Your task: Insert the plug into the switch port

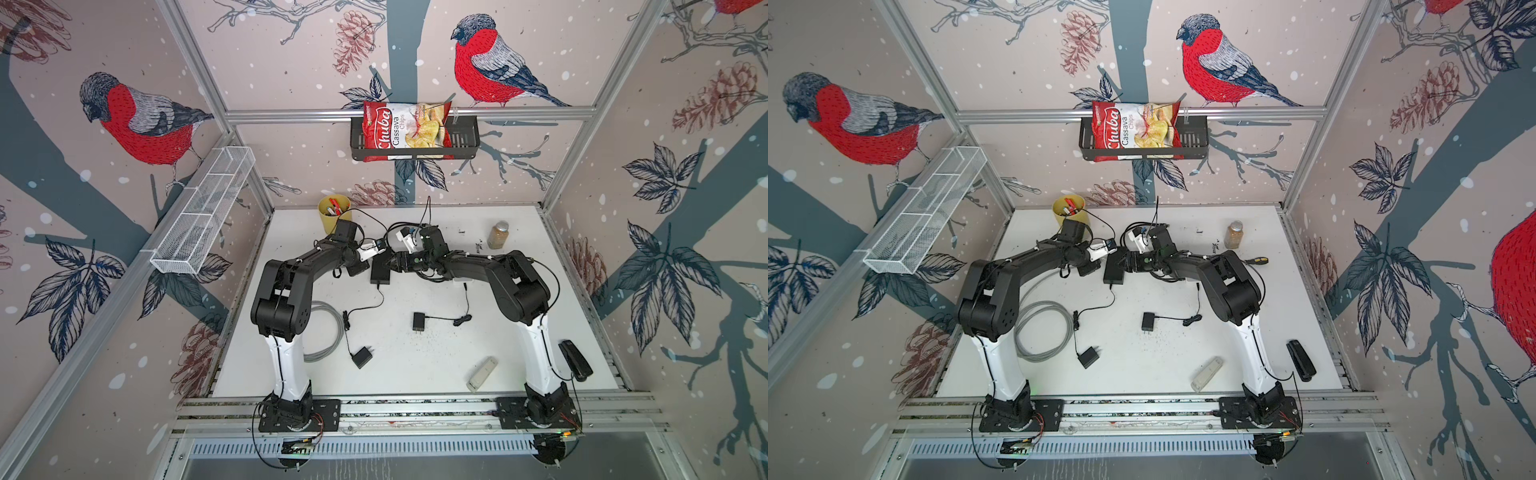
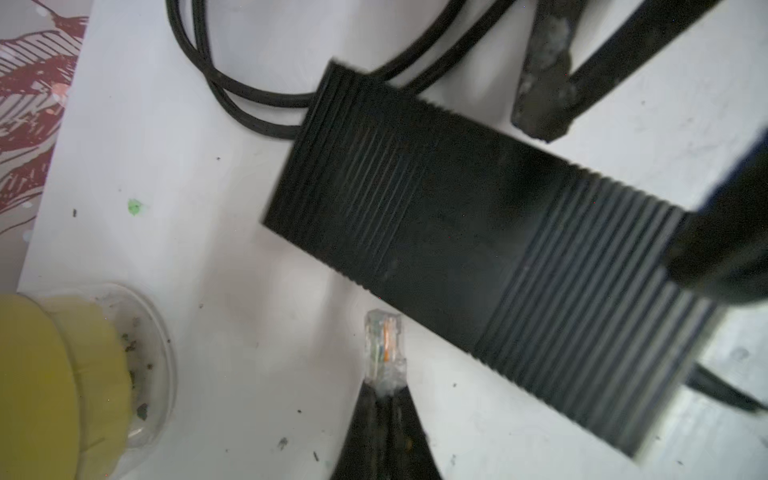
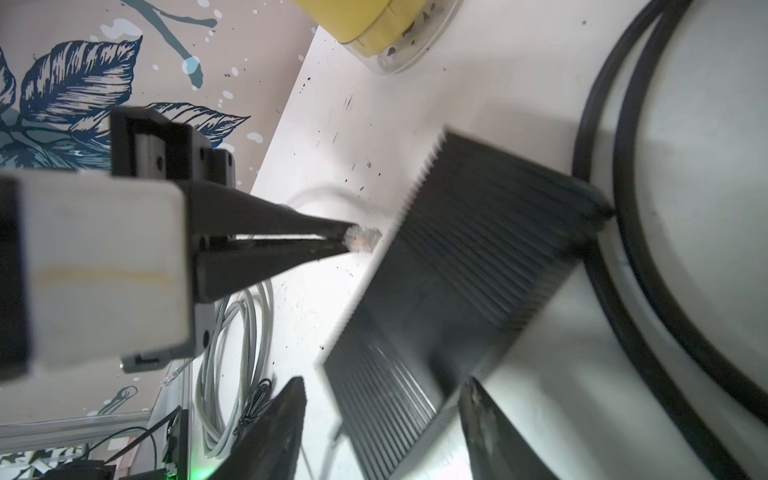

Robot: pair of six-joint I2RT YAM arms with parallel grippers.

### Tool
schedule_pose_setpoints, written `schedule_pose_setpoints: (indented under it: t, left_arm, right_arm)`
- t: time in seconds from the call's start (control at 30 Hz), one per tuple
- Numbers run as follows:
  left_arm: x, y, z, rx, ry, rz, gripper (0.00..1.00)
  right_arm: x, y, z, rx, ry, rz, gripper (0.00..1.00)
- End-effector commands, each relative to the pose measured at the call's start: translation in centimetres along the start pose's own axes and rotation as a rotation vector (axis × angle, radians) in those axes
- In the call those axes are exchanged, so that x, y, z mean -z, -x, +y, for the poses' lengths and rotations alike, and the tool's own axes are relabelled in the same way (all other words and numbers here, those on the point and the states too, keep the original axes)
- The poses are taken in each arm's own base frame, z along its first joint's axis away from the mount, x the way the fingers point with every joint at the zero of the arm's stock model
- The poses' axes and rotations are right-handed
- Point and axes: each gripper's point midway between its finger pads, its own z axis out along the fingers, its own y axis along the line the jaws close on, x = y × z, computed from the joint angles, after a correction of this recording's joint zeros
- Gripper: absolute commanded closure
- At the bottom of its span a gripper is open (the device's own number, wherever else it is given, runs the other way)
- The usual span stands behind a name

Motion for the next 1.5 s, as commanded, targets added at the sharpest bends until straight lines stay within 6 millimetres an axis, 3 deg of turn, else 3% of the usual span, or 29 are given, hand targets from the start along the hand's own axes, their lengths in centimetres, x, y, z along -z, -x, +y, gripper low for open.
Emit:
schedule_pose_setpoints:
  t: [0.0, 0.2, 0.4, 0.6, 0.7, 0.9, 1.23, 1.47]
  left_arm:
    - [0.4, -0.7, -0.4, -0.010, -0.006, 0.025, 1.00]
    - [1.4, -1.2, 0.2, -0.005, 0.024, 0.037, 1.00]
    - [4.5, 3.3, 0.6, -0.045, 0.016, -0.102, 1.00]
    - [5.4, 6.5, -2.6, -0.080, -0.147, -0.166, 1.00]
    - [5.6, 7.5, -3.1, -0.092, -0.162, -0.199, 1.00]
    - [5.4, 7.8, -3.2, -0.119, -0.131, -0.180, 1.00]
    - [5.2, 8.1, -2.8, -0.138, -0.090, -0.174, 1.00]
    - [5.1, 7.9, -2.8, -0.139, -0.085, -0.168, 1.00]
  right_arm:
    - [0.4, 0.7, 0.7, 0.031, 0.014, -0.013, 0.39]
    - [1.0, 1.0, 1.3, 0.041, 0.008, -0.026, 0.39]
    - [1.7, 1.8, 4.0, 0.038, 0.096, -0.070, 0.52]
    - [2.8, 3.9, 5.5, -0.013, 0.147, -0.166, 0.59]
    - [3.6, 4.1, 5.6, -0.003, 0.159, -0.187, 0.61]
    - [5.8, 4.4, 5.8, -0.099, 0.268, -0.244, 0.64]
    - [3.9, 3.4, 4.9, -0.291, 0.323, -0.174, 0.71]
    - [3.6, 2.8, 5.4, -0.271, 0.314, -0.158, 0.70]
